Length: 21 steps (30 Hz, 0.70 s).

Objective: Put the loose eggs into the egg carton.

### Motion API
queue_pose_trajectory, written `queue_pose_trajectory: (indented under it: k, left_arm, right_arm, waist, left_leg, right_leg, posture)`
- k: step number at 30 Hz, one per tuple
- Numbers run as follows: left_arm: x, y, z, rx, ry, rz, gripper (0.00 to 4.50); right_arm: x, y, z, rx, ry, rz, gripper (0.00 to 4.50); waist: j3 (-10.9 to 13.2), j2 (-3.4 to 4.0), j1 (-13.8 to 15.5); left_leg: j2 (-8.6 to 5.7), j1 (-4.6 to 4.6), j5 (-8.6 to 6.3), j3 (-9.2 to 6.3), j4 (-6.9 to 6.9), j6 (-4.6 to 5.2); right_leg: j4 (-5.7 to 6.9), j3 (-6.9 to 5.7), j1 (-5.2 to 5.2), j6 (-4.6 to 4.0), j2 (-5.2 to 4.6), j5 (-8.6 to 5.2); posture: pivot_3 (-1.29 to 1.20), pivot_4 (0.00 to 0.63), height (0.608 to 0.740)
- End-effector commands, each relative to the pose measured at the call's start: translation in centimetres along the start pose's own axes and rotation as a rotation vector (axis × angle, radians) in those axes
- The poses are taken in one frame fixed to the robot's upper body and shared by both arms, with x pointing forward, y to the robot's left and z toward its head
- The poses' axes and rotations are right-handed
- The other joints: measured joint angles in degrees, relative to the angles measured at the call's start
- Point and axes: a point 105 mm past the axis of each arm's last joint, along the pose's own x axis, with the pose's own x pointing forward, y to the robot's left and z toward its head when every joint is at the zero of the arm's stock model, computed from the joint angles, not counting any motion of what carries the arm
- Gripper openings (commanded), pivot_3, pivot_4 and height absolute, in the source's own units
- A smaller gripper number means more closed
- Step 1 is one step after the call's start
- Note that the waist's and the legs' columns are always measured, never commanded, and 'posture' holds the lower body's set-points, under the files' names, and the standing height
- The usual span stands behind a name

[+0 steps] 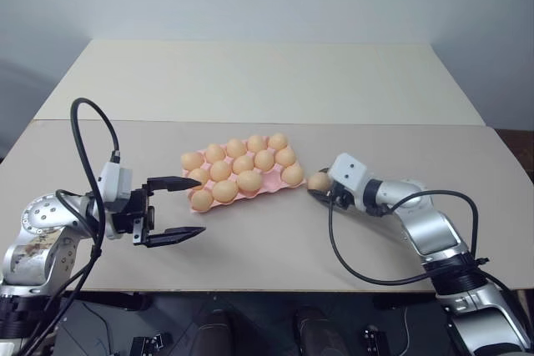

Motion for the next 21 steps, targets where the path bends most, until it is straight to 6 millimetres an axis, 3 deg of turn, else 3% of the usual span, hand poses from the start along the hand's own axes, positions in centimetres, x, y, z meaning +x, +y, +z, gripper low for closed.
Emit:
queue_pose_trajectory:
  k: [1,6,11,15,21]
  left_arm:
    - [0.0,0.0,0.9,0.041,0.000,-0.002,4.50]
    - [0.0,0.0,1.0,0.041,0.000,0.002,4.50]
    - [0.0,0.0,1.0,0.040,-0.002,0.007,4.50]
    - [0.0,0.2,1.1,0.040,-0.002,0.010,4.50]
    - [-0.1,0.4,1.2,0.046,0.003,0.020,4.50]
  right_arm:
    - [-1.0,-0.8,1.2,-0.043,-0.034,-0.033,2.65]
    - [-2.6,-1.7,1.9,-0.098,-0.030,-0.081,2.65]
    - [-3.5,-2.3,5.2,-0.137,-0.120,-0.105,2.65]
    - [-2.5,-0.5,8.1,-0.249,-0.211,-0.012,2.65]
    - [0.1,1.8,8.9,-0.442,-0.243,0.102,2.65]
  waist:
    - [0.0,0.00,0.0]
    - [0.0,0.00,0.1]
    - [0.0,0.00,-0.2]
    - [0.0,0.00,-0.3]
    - [0.0,0.00,-0.4]
  left_leg:
    - [0.00,0.00,0.00,0.00,0.00,0.00]
    - [0.00,-0.01,0.00,0.00,0.00,0.00]
    - [0.01,0.01,0.00,0.00,-0.01,0.00]
    - [0.01,0.00,0.00,-0.01,-0.01,0.00]
    - [0.01,-0.01,0.00,-0.02,0.00,0.00]
  right_leg:
    - [0.00,0.00,0.00,0.00,0.00,0.00]
    - [0.00,0.00,0.00,0.00,0.00,0.00]
    - [0.00,0.01,-0.01,0.00,0.01,0.00]
    - [0.01,0.01,-0.01,0.00,0.02,0.00]
    - [0.00,-0.01,-0.01,0.00,0.00,0.00]
  posture:
    - [0.00,0.150,0.740]
    - [0.00,0.150,0.740]
    - [0.00,0.150,0.740]
    - [0.00,0.150,0.740]
    - [0.00,0.150,0.740]
